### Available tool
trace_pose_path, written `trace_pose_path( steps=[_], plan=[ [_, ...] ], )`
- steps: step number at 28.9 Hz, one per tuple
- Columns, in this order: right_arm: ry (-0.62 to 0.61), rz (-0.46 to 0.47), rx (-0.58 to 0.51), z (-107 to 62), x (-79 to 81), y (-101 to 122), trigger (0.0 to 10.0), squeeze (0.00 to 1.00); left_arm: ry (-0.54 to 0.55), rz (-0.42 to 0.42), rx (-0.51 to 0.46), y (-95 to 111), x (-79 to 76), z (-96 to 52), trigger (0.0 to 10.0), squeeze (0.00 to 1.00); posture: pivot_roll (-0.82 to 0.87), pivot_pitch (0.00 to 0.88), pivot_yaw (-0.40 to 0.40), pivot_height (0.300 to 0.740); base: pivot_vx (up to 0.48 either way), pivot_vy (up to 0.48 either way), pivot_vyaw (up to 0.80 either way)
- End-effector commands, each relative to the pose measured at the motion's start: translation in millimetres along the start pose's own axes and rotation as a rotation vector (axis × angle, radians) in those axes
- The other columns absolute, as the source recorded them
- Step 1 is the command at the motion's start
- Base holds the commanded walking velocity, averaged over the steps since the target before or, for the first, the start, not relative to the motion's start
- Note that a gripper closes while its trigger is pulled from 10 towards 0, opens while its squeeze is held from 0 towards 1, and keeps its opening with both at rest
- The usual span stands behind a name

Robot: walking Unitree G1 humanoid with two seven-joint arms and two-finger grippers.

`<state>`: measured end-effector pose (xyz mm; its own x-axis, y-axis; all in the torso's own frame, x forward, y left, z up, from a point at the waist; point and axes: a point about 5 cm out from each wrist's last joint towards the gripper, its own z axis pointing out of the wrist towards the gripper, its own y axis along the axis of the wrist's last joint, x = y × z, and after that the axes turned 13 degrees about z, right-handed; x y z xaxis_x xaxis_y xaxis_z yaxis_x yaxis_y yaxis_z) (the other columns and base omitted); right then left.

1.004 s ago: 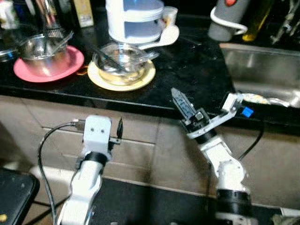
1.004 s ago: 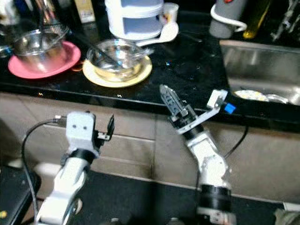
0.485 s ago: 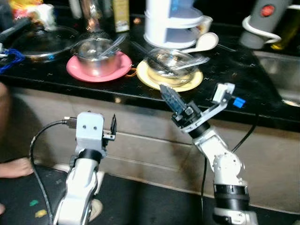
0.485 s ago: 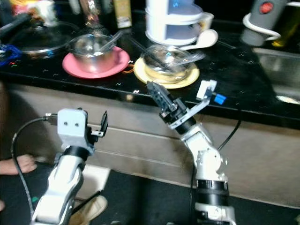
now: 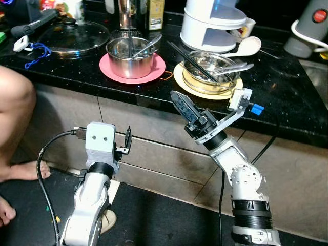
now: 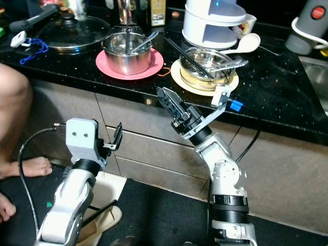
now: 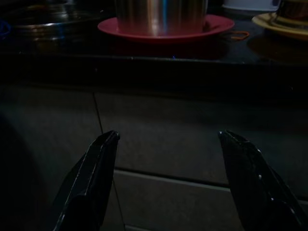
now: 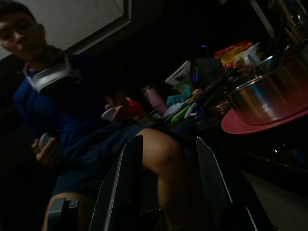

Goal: Kitchen organization

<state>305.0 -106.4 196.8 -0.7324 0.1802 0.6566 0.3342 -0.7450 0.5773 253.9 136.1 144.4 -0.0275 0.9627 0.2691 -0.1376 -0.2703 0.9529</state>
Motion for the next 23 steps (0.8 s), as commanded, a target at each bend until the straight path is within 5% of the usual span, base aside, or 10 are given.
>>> trace_pose_path(
  steps=[1, 10, 18, 23],
  plan=[
    [-0.022, -0.03, -0.004, -4.2, -1.0, 3, 10.0, 0.0, -0.011, -0.017, 0.028, -5, -4.3, 0.1, 10.0, 0.0, 0.05, 0.057, -0.047, 0.732, 0.0, 0.0, 0.0],
    [-0.042, -0.096, 0.045, 2.1, 0.1, 1, 10.0, 0.0, -0.045, -0.004, -0.004, 1, -8.9, 0.7, 10.0, 0.0, 0.05, 0.057, -0.047, 0.732, 0.0, 0.0, 0.0],
    [-0.069, -0.27, 0.079, 26.3, 7.1, 9, 10.0, 0.0, -0.054, 0.017, -0.025, 6, -8.1, 3.2, 10.0, 0.0, 0.06, 0.052, -0.05, 0.732, 0.0, 0.0, 0.0],
    [-0.105, -0.266, 0.052, 30.7, 4.3, 15, 10.0, 0.0, -0.052, 0.014, -0.037, 9, -6.2, 3.7, 10.0, 0.0, 0.07, 0.05, -0.051, 0.732, 0.0, 0.0, -0.14]
  ],
)
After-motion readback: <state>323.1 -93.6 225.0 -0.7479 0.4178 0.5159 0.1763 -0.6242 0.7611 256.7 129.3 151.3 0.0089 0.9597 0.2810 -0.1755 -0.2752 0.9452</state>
